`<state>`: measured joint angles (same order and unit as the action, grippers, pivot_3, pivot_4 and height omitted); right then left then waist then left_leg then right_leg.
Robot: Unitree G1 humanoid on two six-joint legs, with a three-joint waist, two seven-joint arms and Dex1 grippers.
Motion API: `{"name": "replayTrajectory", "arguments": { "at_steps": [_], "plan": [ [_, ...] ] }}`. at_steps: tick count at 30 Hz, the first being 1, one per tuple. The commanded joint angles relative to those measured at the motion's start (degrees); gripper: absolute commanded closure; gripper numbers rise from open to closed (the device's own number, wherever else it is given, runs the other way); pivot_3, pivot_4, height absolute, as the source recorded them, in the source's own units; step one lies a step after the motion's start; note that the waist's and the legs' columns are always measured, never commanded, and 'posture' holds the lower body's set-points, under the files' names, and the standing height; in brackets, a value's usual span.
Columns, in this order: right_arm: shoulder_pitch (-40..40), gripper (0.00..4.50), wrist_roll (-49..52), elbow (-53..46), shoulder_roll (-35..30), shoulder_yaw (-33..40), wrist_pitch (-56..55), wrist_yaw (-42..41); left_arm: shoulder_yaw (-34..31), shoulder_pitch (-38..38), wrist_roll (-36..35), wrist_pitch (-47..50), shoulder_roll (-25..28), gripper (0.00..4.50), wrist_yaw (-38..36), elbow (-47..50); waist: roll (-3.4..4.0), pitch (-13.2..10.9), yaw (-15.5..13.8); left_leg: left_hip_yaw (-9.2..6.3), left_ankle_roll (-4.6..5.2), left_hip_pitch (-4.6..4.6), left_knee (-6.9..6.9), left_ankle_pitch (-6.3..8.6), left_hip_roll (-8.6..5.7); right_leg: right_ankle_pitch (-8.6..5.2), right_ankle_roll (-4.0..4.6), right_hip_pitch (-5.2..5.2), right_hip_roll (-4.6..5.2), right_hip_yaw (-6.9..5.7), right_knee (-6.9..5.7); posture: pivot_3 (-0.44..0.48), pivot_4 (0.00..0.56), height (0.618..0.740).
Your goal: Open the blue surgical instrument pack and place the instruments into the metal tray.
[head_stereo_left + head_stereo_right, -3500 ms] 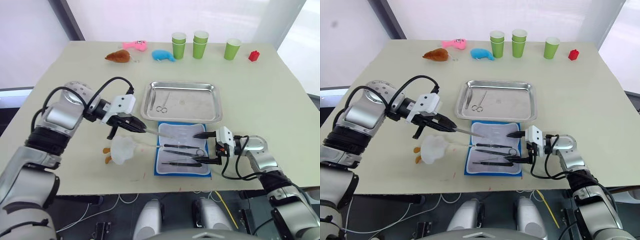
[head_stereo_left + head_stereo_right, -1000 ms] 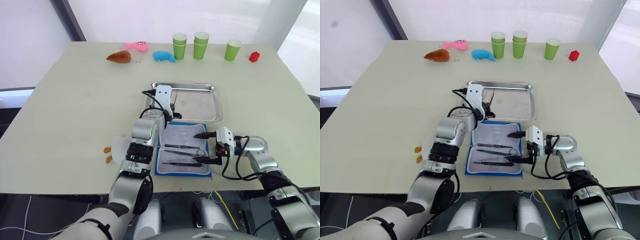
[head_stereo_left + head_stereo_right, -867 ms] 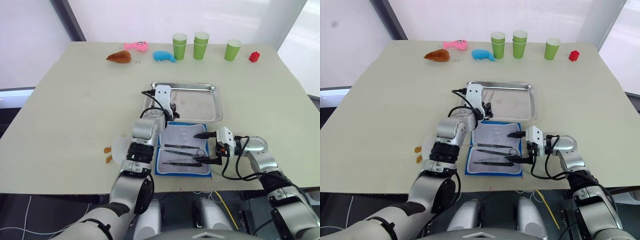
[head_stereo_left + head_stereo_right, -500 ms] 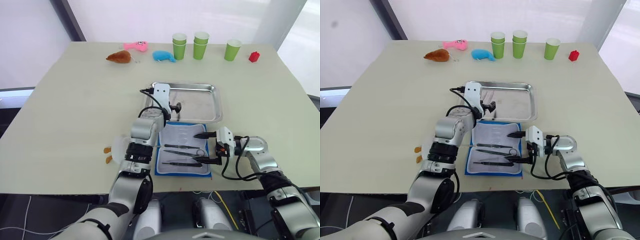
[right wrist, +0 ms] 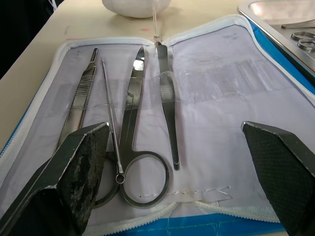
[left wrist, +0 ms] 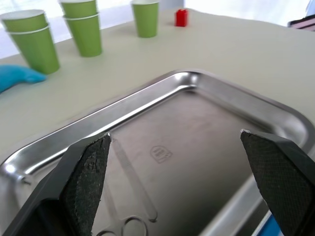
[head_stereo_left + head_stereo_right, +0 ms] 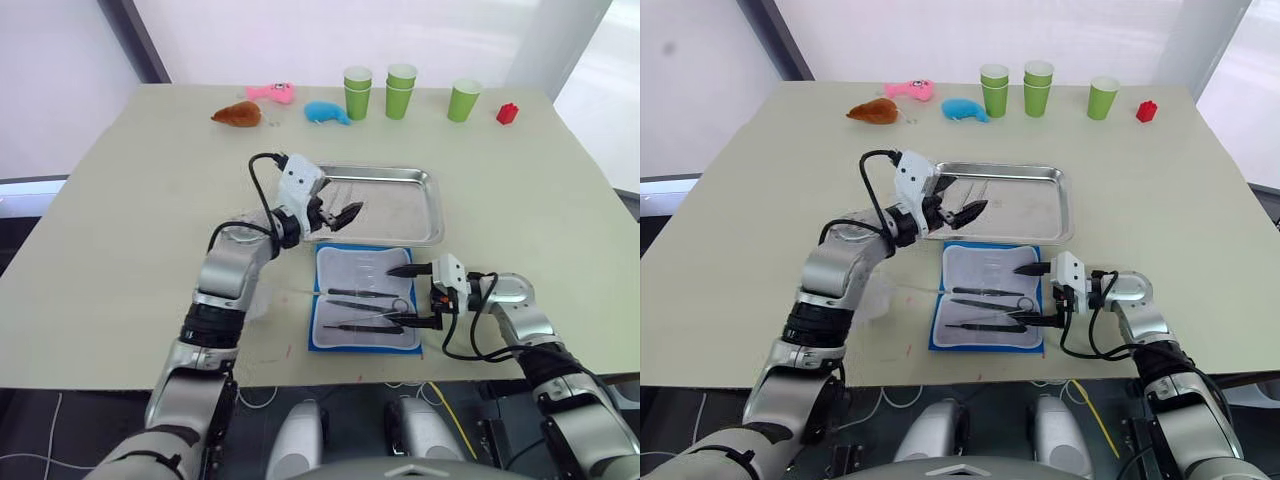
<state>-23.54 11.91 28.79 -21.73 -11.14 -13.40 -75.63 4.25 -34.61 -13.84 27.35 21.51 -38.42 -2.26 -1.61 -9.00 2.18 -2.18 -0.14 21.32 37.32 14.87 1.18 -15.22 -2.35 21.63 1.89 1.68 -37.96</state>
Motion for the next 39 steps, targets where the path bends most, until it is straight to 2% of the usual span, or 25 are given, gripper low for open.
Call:
{"name": "replayTrajectory", "arguments": {
  "at_steps": [1,3,6,9,13,16,23,31,36,39],
  "plan": [
    [2.9,0.00,-2.9,4.1,0.2,-2.6,1.6,0.4,-7.3,3.9,-11.9,1.3,7.3,0.05,-14.9,6.2,0.01,0.0,0.5,0.05,0.00,0.00,0.00,0.00,0.02,0.00,0.00,0.02,-0.02,0.05,0.00,0.000,0.150,0.740],
    [3.1,0.00,-2.9,3.9,0.2,-2.6,1.6,0.4,-9.1,6.0,-15.6,1.5,12.4,0.05,-22.6,7.7,0.03,0.0,0.7,0.17,0.00,-0.14,-0.13,0.00,0.08,-0.01,0.02,0.03,-0.09,0.21,-0.02,0.000,0.150,0.740],
    [3.3,0.00,-2.8,3.7,0.1,-2.5,1.6,0.3,-10.2,7.8,-18.1,0.8,18.7,0.05,-30.2,7.9,-0.01,0.0,-0.1,0.08,0.01,-0.17,-0.20,0.01,0.11,-0.09,0.15,0.01,-0.10,0.03,-0.01,0.000,0.150,0.740],
    [3.5,0.00,-2.7,3.7,0.0,-2.3,1.6,0.0,-11.6,9.5,-19.3,-1.8,26.3,0.05,-41.2,6.4,-0.09,0.0,-0.1,0.08,0.02,-0.20,-0.13,0.00,0.10,-0.10,0.14,-0.09,0.02,0.02,0.01,0.000,0.150,0.740],
    [3.7,0.00,-2.7,3.5,0.0,-2.3,1.6,-0.1,-11.8,11.3,-19.4,-6.4,31.8,0.05,-50.6,4.7,-0.08,0.0,-0.1,0.11,0.02,-0.22,-0.21,0.01,0.10,-0.24,0.38,-0.07,-0.01,-0.02,0.04,0.000,0.150,0.740],
    [3.7,0.00,-2.6,3.3,-0.3,-2.1,1.7,-0.4,-10.8,13.4,-21.0,-11.3,36.5,0.05,-53.9,4.4,-0.05,0.0,0.0,0.10,0.02,-0.22,-0.21,0.01,0.14,-0.24,0.39,-0.06,-0.01,0.02,0.03,0.000,0.150,0.740],
    [3.8,0.00,-2.4,3.0,-1.3,-1.8,1.9,-0.8,-4.2,15.9,-27.7,-22.6,47.3,0.05,-54.1,2.6,0.08,-0.2,-0.3,0.15,0.04,-0.20,-0.24,0.01,0.26,-0.26,0.41,-0.03,0.09,0.07,0.08,0.000,0.150,0.740],
    [4.3,0.00,-2.1,2.3,-1.7,-1.6,2.4,-0.7,-0.4,15.4,-30.5,-26.9,49.5,0.05,-54.1,1.3,0.09,-0.2,-0.4,0.18,0.05,-0.15,-0.23,0.02,0.24,-0.27,0.40,0.03,0.03,0.06,0.07,0.000,0.150,0.740],
    [4.4,0.00,-2.2,2.0,-1.8,-1.6,2.7,-0.6,0.9,14.5,-28.5,-27.6,46.7,0.05,-54.1,1.2,0.09,-0.2,-0.5,0.26,0.05,-0.12,-0.23,0.02,0.20,-0.28,0.38,0.03,-0.03,0.02,0.07,0.000,0.150,0.740],
    [4.2,0.00,-2.2,2.0,-1.9,-1.6,2.8,-0.6,1.5,12.8,-24.8,-27.5,41.7,0.05,-53.5,1.0,0.08,-0.2,-0.9,0.28,0.05,-0.13,-0.23,0.02,0.16,-0.28,0.38,0.02,-0.03,0.00,0.06,0.000,0.150,0.740]
  ]
}}
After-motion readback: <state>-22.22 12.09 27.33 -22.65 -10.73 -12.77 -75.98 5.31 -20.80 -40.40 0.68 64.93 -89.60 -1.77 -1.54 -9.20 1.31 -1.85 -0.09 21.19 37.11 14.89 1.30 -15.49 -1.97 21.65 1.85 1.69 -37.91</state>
